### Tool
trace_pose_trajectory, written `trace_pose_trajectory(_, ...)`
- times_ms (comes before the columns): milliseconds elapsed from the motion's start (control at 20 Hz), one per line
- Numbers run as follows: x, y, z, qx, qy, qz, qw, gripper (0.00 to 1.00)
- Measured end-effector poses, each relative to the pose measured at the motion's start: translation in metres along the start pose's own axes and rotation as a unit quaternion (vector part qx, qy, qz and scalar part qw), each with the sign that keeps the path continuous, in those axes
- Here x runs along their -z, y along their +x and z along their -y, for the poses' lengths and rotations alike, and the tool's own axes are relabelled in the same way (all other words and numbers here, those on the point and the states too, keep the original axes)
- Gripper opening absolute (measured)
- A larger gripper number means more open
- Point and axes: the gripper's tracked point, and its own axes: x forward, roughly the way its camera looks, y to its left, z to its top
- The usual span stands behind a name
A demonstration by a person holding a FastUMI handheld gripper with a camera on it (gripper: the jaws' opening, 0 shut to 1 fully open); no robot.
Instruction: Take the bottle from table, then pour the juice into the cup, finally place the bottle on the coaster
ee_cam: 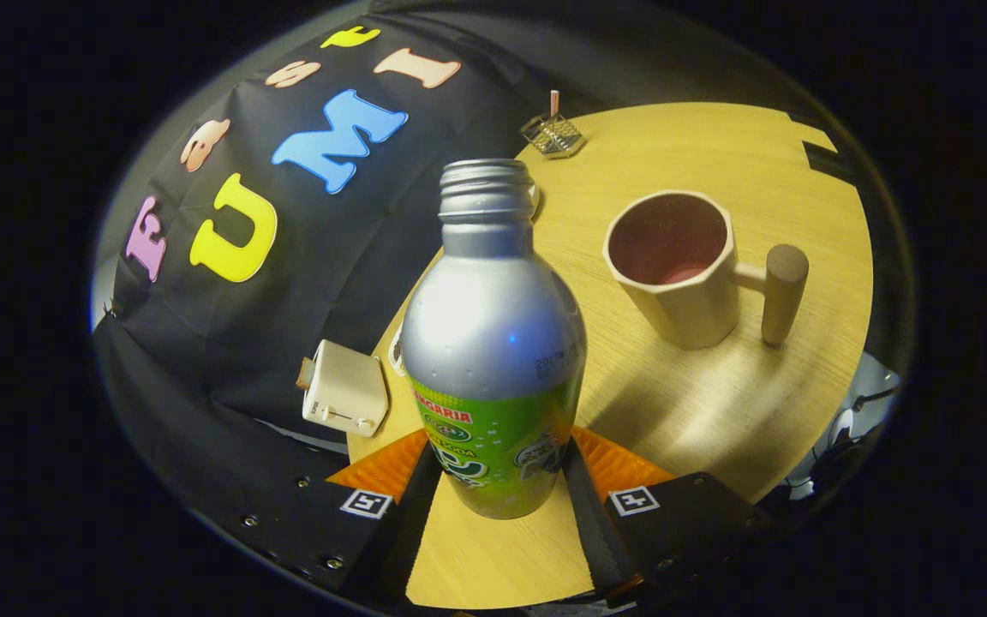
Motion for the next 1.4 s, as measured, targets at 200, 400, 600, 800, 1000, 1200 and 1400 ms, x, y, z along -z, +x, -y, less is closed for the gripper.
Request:
trace_pose_trajectory(200,-0.008,-0.003,0.005,0.018,-0.058,0.038,0.997,0.77)
trace_pose_trajectory(400,-0.013,-0.001,0.002,0.028,-0.119,0.067,0.990,0.77)
trace_pose_trajectory(600,-0.022,0.003,-0.013,0.031,-0.175,0.100,0.979,0.77)
trace_pose_trajectory(800,-0.031,0.016,-0.029,0.035,-0.212,0.115,0.970,0.77)
trace_pose_trajectory(1000,-0.042,0.035,-0.039,0.044,-0.247,0.124,0.960,0.77)
trace_pose_trajectory(1200,-0.055,0.050,-0.054,0.041,-0.273,0.139,0.951,0.77)
trace_pose_trajectory(1400,-0.058,0.073,-0.062,0.046,-0.298,0.138,0.943,0.77)
